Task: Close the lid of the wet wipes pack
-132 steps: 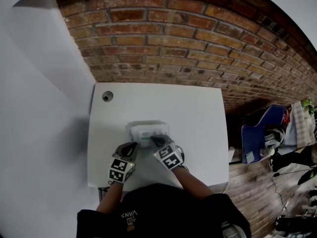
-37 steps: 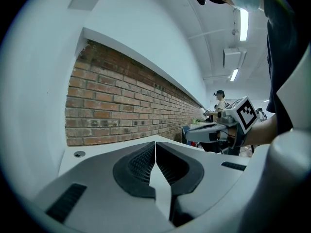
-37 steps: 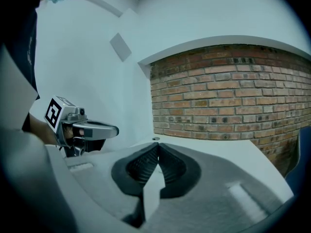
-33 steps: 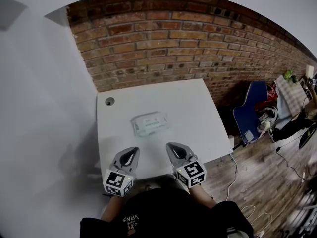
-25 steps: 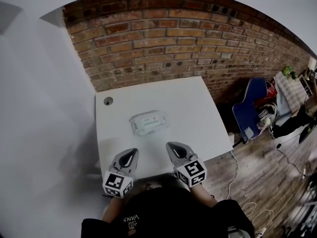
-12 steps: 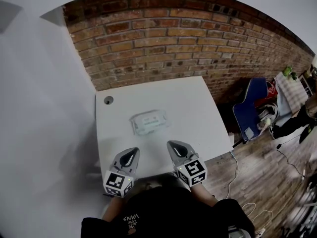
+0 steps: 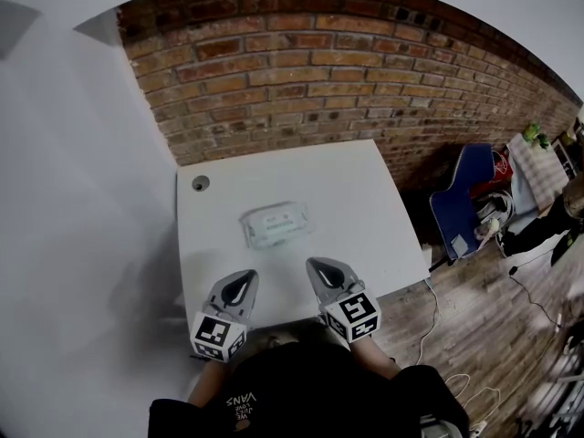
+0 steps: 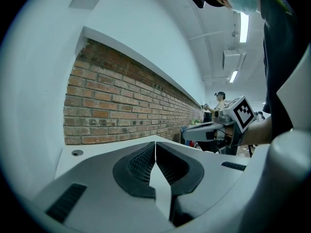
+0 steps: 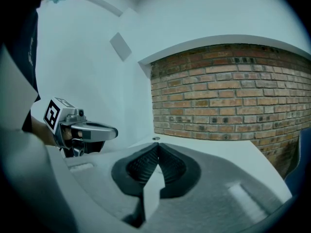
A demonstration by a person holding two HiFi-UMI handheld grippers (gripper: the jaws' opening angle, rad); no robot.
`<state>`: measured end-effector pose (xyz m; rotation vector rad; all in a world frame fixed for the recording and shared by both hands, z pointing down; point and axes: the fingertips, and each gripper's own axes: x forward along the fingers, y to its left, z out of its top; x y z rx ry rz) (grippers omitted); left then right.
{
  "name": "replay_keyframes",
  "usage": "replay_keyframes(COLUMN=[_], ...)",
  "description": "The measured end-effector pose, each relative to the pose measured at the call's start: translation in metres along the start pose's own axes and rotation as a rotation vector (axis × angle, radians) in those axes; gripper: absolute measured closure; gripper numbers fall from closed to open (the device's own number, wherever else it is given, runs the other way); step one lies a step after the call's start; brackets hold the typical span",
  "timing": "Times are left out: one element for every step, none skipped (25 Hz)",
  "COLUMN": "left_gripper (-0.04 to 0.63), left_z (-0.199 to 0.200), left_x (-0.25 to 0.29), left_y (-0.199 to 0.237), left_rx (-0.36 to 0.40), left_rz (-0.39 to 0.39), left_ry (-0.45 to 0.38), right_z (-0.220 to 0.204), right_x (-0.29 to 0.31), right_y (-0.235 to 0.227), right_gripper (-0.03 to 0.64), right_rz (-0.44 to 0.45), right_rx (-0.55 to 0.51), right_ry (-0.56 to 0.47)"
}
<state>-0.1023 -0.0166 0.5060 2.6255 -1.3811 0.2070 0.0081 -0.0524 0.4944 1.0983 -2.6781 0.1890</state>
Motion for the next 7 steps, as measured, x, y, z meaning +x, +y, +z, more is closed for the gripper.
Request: replay_keyframes(left_gripper=[0.595, 0.595, 0.595, 0.595, 0.595, 0.595, 0.595], left_z=[0.0001, 0.0007, 0.0014, 0.0023, 0.003, 0.0037, 0.0043], left_x=[0.0005, 0.001, 0.0015, 0.002, 0.0026, 0.0032, 0.0038], left_y=[0.0007, 0.0012, 0.0014, 0.0014, 0.0013, 0.0012, 0.0011], left_rx=[0.001, 0.001, -0.001, -0.003, -0.006, -0.008, -0.01], left_rz=[0.002, 0.004, 0.005, 0.004, 0.004, 0.002, 0.001], left_ry=[-0.002, -0.004, -0.006, -0.007, -0.007, -0.008, -0.008], right_z=[0.0002, 0.0001, 0.0, -0.0002, -0.0003, -0.0002, -0.0002], right_x=[0.0005, 0.0009, 0.0013, 0.0017, 0.0021, 0.0026, 0.003], right_y=[-0.0006, -0.0011, -0.0016, -0.0021, -0.0025, -0.0029, -0.0034], right_gripper=[0.62, 0.62, 0.62, 0.62, 0.62, 0.62, 0.62], right_rz=[0.0, 0.0, 0.0, 0.0, 0.0, 0.0, 0.0], right_rx=[0.0, 0.001, 0.001, 0.0, 0.0, 0.001, 0.001], right_ry=[0.0, 0.001, 0.003, 0.004, 0.006, 0.007, 0.008])
